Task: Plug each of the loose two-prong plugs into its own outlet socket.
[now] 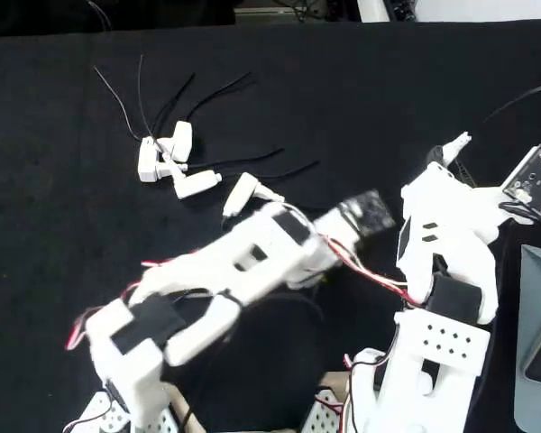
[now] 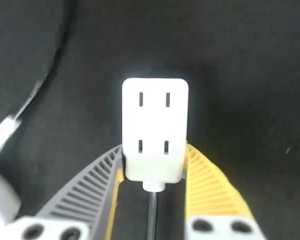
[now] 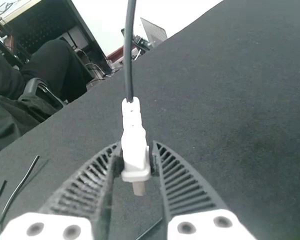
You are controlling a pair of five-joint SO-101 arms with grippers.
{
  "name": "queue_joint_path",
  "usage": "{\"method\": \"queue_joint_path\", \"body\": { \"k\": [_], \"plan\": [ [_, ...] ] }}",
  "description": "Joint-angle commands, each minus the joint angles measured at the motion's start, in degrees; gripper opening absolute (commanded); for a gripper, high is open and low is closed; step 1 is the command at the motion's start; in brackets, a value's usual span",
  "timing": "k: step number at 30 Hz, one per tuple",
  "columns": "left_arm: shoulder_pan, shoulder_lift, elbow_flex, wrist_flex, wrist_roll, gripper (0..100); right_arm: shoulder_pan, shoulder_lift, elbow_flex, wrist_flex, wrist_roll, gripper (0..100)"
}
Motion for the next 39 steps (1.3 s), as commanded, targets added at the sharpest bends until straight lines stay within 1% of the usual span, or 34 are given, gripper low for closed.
{"method": "queue_joint_path", "body": {
  "k": [1,5,9,11,13,15,17,18,20,23,27,29,34,36,39],
  "plan": [
    [-5.1,-12.8,6.3,3.8,2.9,3,0.5,-1.3,-0.2,-1.5,-0.7,1.3],
    [-8.9,-24.4,18.9,2.1,2.7,3,0.3,-1.3,-0.1,-1.4,-0.5,1.3],
    [-12.4,-33.8,30.8,-3.3,2.5,3,0.1,-1.3,-0.1,-1.1,-0.3,1.3],
    [-13.5,-36.0,34.7,-5.6,0.6,5,-0.8,-1.3,-0.1,-1.1,-0.2,1.3],
    [-14.5,-36.5,36.6,-6.4,-0.2,11,-2.0,-1.2,0.0,-0.9,0.1,1.3],
    [-16.3,-36.5,37.1,-6.2,-0.1,21,-3.2,-1.1,-0.3,0.2,2.3,1.3],
    [-18.2,-37.2,37.7,-5.3,2.5,30,-4.7,-1.2,-0.6,1.6,4.1,1.3],
    [-19.5,-37.3,37.3,-4.3,4.4,34,-5.8,-1.2,-0.7,2.3,5.2,1.3],
    [-22.1,-38.0,35.6,-1.4,6.0,35,-9.0,-1.2,-0.7,4.1,8.0,1.3],
    [-25.4,-41.5,34.0,3.3,5.9,35,-14.9,-1.1,-0.7,7.5,11.9,1.3],
    [-29.8,-51.7,35.0,7.0,6.3,35,-23.6,-1.1,-1.1,12.6,16.7,1.4],
    [-32.5,-57.8,37.3,6.9,7.5,35,-27.7,-0.9,-1.9,16.4,17.8,1.4],
    [-40.6,-73.2,43.9,6.8,15.1,35,-37.6,-1.1,-4.2,26.4,20.2,1.4],
    [-42.5,-78.5,47.2,6.8,18.2,35,-42.1,-1.2,-4.6,29.5,21.4,1.4],
    [-43.8,-85.7,52.3,6.8,20.7,35,-48.2,-1.2,-4.2,31.2,22.5,1.3]
  ]
}}
